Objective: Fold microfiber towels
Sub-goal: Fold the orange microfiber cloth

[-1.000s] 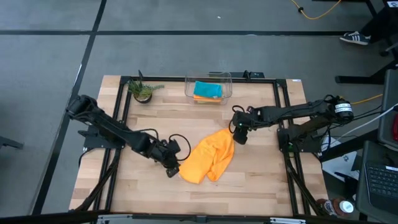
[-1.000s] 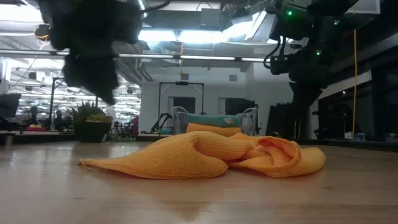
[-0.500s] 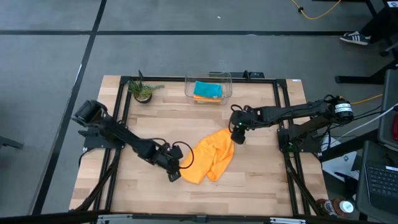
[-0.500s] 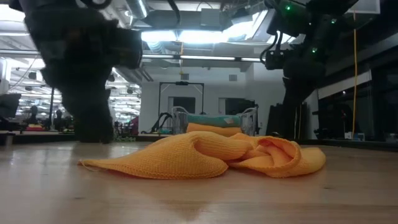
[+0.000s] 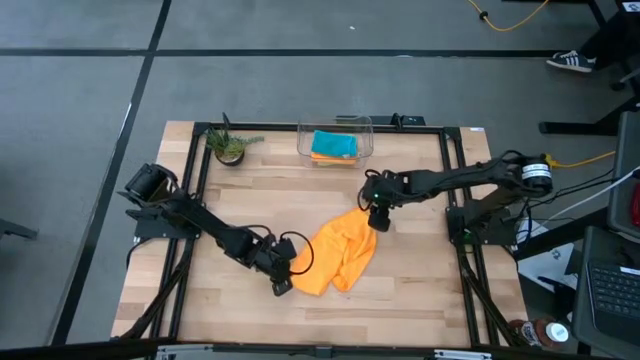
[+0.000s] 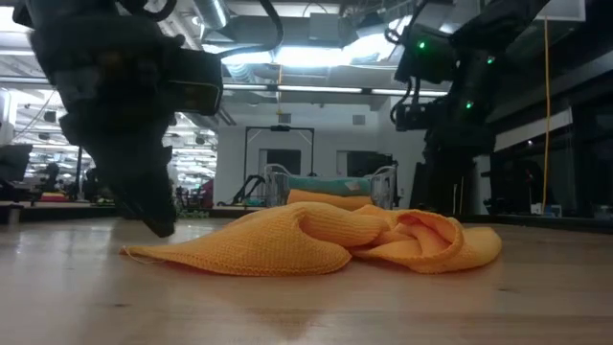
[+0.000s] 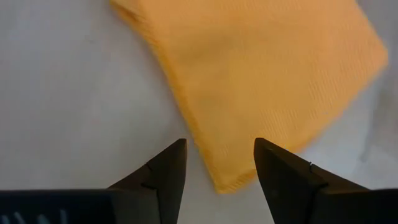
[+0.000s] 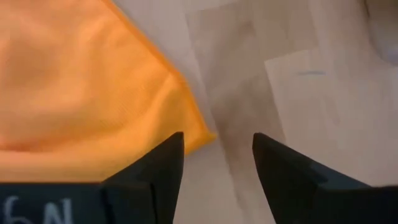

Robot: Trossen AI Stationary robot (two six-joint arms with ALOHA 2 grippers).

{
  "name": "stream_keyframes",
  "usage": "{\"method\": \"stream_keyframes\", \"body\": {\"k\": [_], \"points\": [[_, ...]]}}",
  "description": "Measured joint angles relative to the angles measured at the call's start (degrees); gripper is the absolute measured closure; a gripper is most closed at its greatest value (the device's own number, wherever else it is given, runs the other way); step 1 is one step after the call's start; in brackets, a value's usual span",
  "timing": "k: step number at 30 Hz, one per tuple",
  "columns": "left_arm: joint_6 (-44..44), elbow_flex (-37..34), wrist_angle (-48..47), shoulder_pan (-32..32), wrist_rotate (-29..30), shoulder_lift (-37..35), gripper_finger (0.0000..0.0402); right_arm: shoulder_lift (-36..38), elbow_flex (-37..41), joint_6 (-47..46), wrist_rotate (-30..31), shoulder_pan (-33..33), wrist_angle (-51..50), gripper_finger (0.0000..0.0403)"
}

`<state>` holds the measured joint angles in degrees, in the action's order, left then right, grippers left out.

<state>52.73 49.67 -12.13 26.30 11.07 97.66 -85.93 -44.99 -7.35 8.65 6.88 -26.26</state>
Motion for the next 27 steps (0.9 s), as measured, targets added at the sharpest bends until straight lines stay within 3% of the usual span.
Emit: {"method": "stream_keyframes", "body": {"k": [3, 8, 18, 27], "points": [[0.7, 0.0, -0.2, 0.0, 1.3, 0.4, 0.0221, -1.3, 0.0, 0.2, -0.2, 1.6, 2.5, 0.0208], [0.7, 0.2, -0.8, 0.2, 1.9, 2.8, 0.0221, -3.0, 0.0, 0.8, -8.3, 3.4, 3.9, 0.0208], [0.7, 0.3, -1.1, 0.7, 3.7, 4.4, 0.0221, -11.5, -0.5, 9.3, -8.2, 3.6, 6.0, 0.0208], [-3.0, 0.4, -4.1, 1.6, 4.4, 4.7, 0.0241, -10.5, -0.1, 8.5, -6.6, 3.6, 6.6, 0.0208]]}}
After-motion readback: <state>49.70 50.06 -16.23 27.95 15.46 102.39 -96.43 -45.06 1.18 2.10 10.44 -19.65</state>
